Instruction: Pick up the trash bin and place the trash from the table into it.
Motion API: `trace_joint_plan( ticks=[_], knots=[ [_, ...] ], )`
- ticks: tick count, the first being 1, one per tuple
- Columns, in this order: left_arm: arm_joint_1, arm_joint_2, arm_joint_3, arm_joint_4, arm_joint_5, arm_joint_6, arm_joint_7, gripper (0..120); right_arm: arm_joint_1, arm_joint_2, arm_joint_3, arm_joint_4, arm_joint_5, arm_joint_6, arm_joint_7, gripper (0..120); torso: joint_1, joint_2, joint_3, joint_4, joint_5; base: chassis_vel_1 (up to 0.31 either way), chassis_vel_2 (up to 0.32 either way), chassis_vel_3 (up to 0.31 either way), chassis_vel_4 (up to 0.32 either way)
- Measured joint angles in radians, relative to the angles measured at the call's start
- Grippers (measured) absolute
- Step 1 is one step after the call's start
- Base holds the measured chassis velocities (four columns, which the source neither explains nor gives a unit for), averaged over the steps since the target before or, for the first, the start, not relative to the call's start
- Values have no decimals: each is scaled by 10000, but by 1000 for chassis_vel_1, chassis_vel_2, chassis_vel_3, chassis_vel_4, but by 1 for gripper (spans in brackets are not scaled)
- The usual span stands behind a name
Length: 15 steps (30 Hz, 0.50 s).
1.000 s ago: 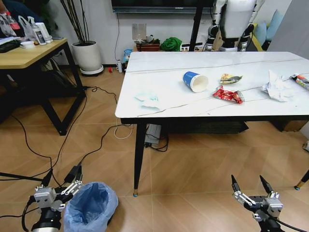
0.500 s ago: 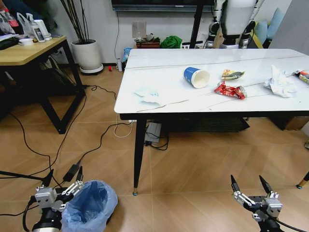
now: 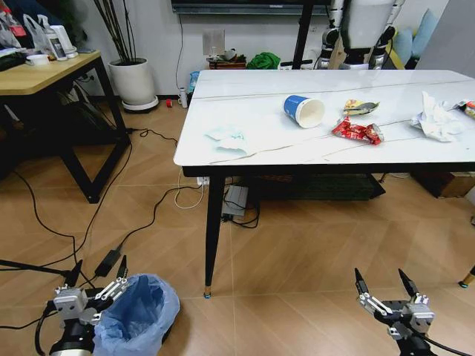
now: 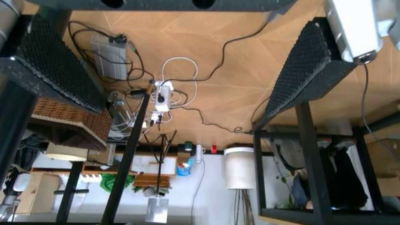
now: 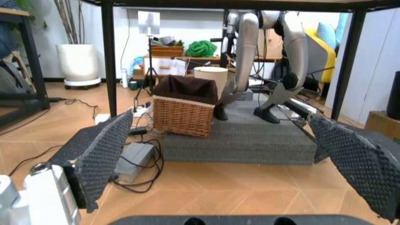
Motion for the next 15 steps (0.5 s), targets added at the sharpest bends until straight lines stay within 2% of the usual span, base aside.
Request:
trace_joint_plan(
  ticks=[5, 15],
  knots=[
    [-2, -5, 3, 10, 8, 0, 0, 100, 0, -2, 4, -5, 4, 0, 0, 100, -22, -78, -56, 0, 0, 0, 0, 0, 0],
    [-13, -28, 15, 53, 35, 4, 15, 100, 23, 7, -7, -39, 3, 1, 1, 100, -181, -586, -405, 0, 0, 0, 0, 0, 0]
  ],
)
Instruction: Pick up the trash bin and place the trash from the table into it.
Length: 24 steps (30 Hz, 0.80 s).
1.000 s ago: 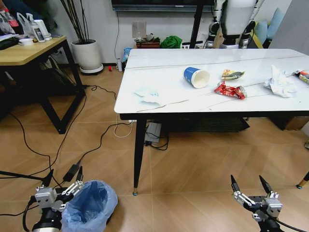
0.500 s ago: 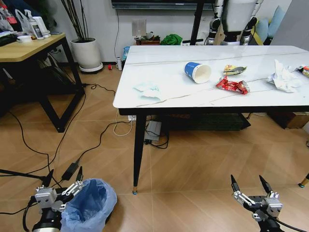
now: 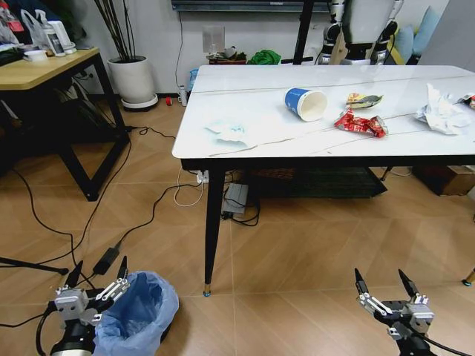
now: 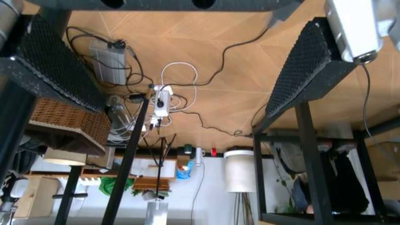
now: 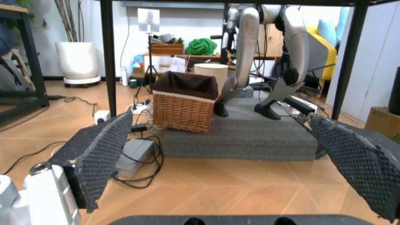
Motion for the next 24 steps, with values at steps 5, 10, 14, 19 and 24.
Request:
trace_joint_plan(
  ticks=[5, 10, 14, 19, 24],
  knots=[
    [0, -8, 2, 5, 14, 0, 5, 100, 7, -4, -6, -6, -3, 5, 2, 100, -59, -198, -137, 0, 0, 0, 0, 0, 0],
    [4, -28, 10, 5, 38, 0, 21, 100, 17, 0, -8, -15, -27, 37, 2, 100, -129, -440, -311, 0, 0, 0, 0, 0, 0],
    [7, -33, 14, 7, 42, -3, 34, 100, 14, 12, -8, -15, -42, 57, 2, 100, -188, -640, -451, 0, 0, 0, 0, 0, 0],
    [18, -34, 14, 11, 42, -15, 49, 100, 2, 20, -4, -16, -58, 96, 1, 100, -260, -863, -601, 0, 0, 0, 0, 0, 0],
    [27, -35, 9, 7, 41, -21, 55, 100, -1, 29, -1, -13, -69, 101, -1, 100, -301, -1027, -723, 0, 0, 0, 0, 0, 0]
  ],
)
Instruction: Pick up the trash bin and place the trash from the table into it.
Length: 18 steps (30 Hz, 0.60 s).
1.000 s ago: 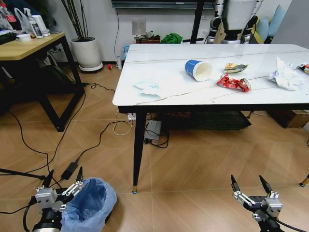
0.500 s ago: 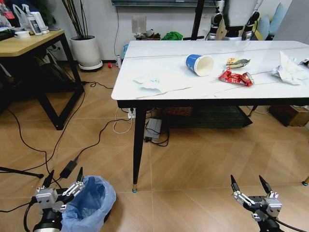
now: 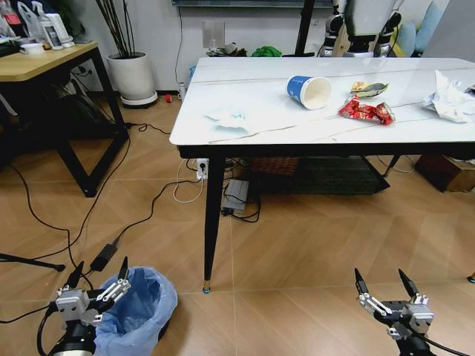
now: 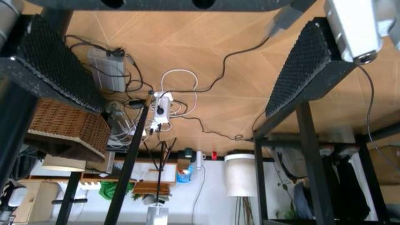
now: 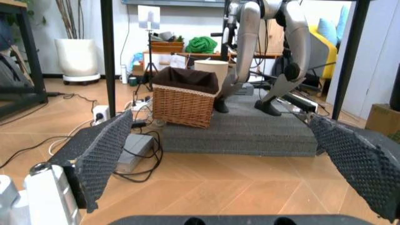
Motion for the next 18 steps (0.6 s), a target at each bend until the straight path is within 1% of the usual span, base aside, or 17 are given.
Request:
trace_joint_plan(
  ticks=[10, 14, 15, 18],
  knots=[
    [8, -8, -12, -29, -6, -14, 8, 100, -41, 8, 0, 33, -15, 25, -14, 100, -80, -435, -356, 0, 0, 0, 0, 0, 0],
    [5, -11, 0, -29, -3, -24, 9, 100, -50, -2, -1, 34, -15, 27, -17, 100, -100, -555, -457, 0, 0, 0, 0, 0, 0],
    [-8, -7, 0, -7, 58, -24, -19, 100, -51, -11, 2, 31, -13, 29, -18, 100, -112, -642, -531, 0, 0, 0, 0, 0, 0],
    [-32, -8, -5, 85, 119, -24, -74, 100, -42, -12, 2, 12, -12, 29, -19, 100, -126, -718, -593, 0, 0, 0, 0, 0, 0]
  ],
)
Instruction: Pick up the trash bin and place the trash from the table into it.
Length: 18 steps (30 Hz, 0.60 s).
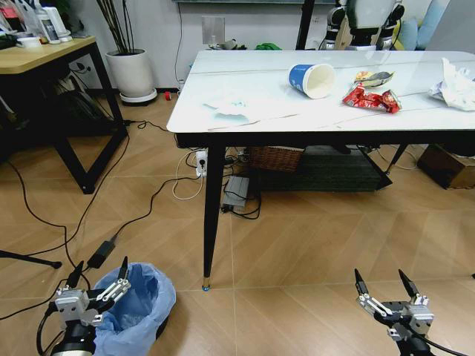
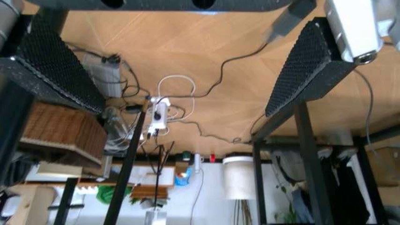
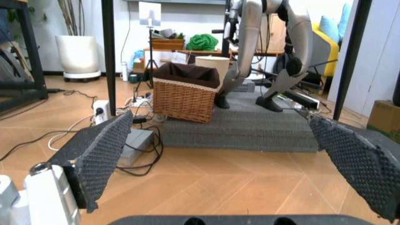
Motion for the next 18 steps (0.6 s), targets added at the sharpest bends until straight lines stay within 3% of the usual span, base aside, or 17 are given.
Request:
trace_joint_plan(
  ticks=[8, 12, 18],
  knots=[
    [228, 258, -154, 325, -245, 119, -282, 100, 248, 250, -375, -449, -94, 70, -26, 100, -12, -104, -95, 1, 0, 0, 0, 0, 0],
    [107, 511, -342, 740, -1118, 914, -272, 100, 474, 678, -866, -904, -512, 269, -80, 100, -6, -85, -81, 0, -3, 0, 0, 0, 0],
    [-187, 736, -447, 1607, -1538, 1482, -306, 100, 737, 899, -1665, -1543, -1140, 529, -83, 100, -1, -64, -66, 1, -2, 0, 0, 0, 0]
  ],
)
